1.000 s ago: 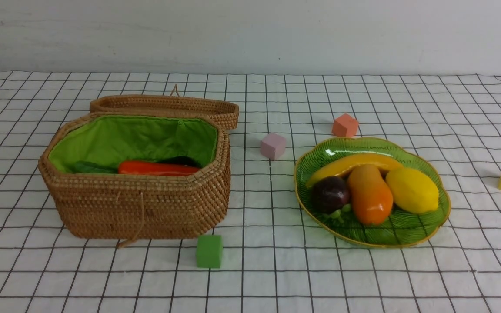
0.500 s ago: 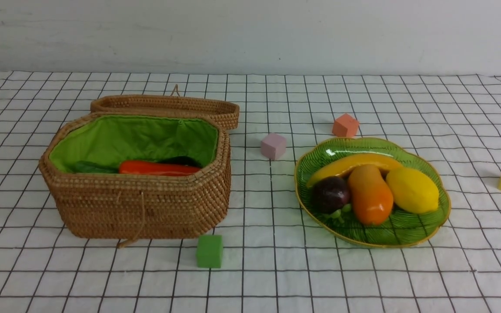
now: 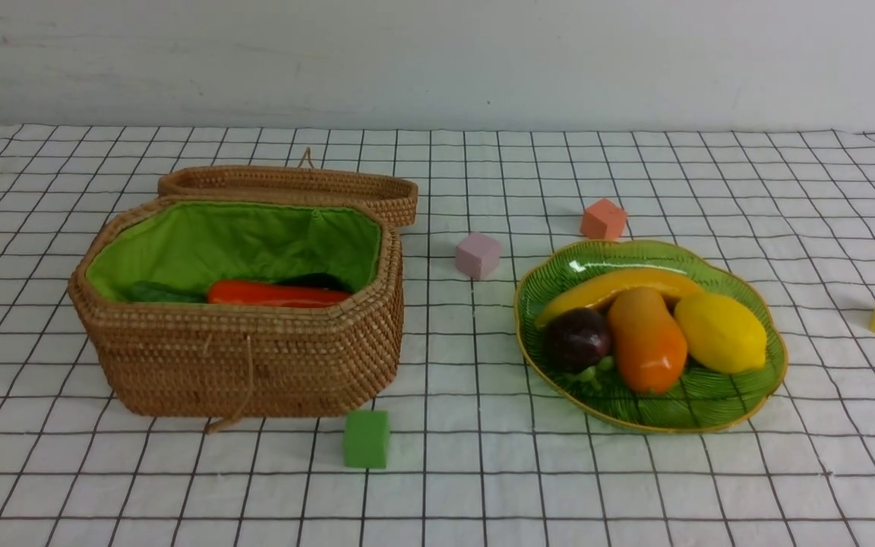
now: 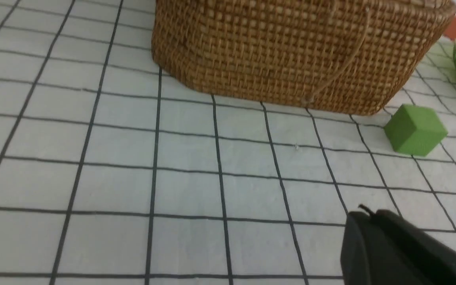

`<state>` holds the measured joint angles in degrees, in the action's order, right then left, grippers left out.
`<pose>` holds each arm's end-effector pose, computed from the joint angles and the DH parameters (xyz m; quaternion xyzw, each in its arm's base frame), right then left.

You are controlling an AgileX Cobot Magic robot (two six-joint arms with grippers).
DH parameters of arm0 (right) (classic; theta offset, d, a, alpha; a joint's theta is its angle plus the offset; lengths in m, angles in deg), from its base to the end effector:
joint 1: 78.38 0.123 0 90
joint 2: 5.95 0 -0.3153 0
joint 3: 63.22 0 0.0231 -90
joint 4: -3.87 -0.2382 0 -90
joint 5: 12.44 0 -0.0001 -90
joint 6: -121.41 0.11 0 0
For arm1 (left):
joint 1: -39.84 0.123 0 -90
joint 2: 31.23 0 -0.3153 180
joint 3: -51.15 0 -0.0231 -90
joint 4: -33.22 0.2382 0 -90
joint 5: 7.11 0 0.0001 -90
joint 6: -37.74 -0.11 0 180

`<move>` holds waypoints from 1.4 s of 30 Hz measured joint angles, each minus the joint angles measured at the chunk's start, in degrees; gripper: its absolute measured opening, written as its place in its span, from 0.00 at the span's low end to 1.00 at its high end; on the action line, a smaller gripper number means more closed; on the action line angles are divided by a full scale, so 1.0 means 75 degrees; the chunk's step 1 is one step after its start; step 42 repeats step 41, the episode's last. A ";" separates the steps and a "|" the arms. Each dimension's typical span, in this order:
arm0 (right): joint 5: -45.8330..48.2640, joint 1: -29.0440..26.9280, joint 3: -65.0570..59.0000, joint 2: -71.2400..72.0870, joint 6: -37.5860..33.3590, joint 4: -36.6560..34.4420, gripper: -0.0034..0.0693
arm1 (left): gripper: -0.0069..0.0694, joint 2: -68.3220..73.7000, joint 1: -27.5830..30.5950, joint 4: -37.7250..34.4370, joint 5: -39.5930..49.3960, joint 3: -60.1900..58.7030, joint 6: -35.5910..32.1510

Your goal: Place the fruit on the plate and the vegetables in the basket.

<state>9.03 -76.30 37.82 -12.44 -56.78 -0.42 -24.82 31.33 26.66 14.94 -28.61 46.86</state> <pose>0.0274 0.0040 0.1686 0.0179 0.8029 0.0519 0.5935 0.0262 -0.0087 0.1629 -0.0347 0.8086 -0.1376 0.5709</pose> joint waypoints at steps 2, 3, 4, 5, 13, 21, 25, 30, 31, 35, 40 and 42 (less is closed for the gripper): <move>0.0000 0.0000 0.0000 0.0000 0.0000 0.0000 0.04 | 0.07 0.0000 0.0000 0.0000 0.0009 0.0000 0.0045; 0.0000 0.0000 0.0000 0.0000 0.0000 0.0000 0.04 | 0.07 0.0000 0.0000 0.0000 0.0018 0.0000 0.0053; 0.0005 0.0000 0.0000 0.0000 0.0000 0.0000 0.05 | 0.07 0.0000 0.0000 0.0000 0.0018 0.0000 0.0051; 0.0005 0.0000 0.0000 0.0000 0.0000 0.0000 0.05 | 0.07 0.0000 0.0000 0.0000 0.0018 0.0000 0.0055; 0.0009 0.0000 0.0000 0.0000 0.0000 0.0000 0.05 | 0.07 0.0000 0.0000 0.0000 0.0018 0.0000 0.0065; 0.0009 0.0000 0.0002 0.0000 0.0000 0.0000 0.06 | 0.07 0.0000 0.0000 0.0000 0.0018 0.0000 0.0079; 0.0009 0.0000 0.0002 0.0000 0.0000 0.0000 0.06 | 0.07 0.0000 0.0000 0.0000 0.0018 0.0000 0.0079; 0.0009 0.0000 0.0002 0.0000 0.0000 0.0000 0.07 | 0.07 0.0000 0.0000 0.0000 0.0018 0.0000 0.0079; 0.0009 0.0000 0.0002 0.0000 0.0000 0.0000 0.07 | 0.07 0.0000 0.0000 0.0000 0.0018 0.0000 0.0079; 0.0009 0.0000 0.0002 0.0000 0.0000 0.0000 0.08 | 0.07 0.0000 0.0000 0.0000 0.0018 0.0000 0.0079; 0.0009 0.0000 0.0002 0.0000 0.0000 0.0000 0.09 | 0.07 0.0000 0.0000 0.0000 0.0018 0.0000 0.0079; 0.0009 0.0000 0.0002 0.0000 0.0000 0.0000 0.09 | 0.07 0.0000 0.0000 0.0000 0.0018 0.0000 0.0079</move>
